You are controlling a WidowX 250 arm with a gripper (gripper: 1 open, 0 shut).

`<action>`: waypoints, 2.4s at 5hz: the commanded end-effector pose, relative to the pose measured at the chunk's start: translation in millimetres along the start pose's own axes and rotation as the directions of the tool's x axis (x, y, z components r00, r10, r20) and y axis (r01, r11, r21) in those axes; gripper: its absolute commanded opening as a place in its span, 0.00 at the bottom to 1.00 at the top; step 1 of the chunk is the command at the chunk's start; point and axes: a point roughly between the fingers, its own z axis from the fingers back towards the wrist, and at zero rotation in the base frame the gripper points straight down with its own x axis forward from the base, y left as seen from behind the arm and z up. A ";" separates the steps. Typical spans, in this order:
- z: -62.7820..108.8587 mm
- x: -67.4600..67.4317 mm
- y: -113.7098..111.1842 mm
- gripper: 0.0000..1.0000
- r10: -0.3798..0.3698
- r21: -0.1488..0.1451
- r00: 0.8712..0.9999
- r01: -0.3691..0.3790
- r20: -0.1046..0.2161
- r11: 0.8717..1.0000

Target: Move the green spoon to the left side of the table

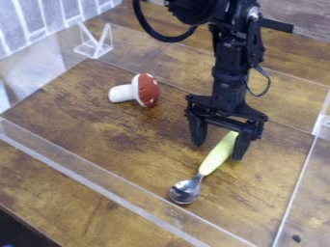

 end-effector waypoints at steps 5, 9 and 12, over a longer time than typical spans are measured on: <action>17.1 10.6 3.4 1.00 0.028 -0.031 0.999 -0.028 0.026 0.999; 17.2 9.1 -3.2 0.00 0.014 -0.030 1.000 -0.014 -0.001 0.999; 13.1 6.4 -17.4 0.00 -0.161 -0.018 0.984 0.160 -0.072 0.987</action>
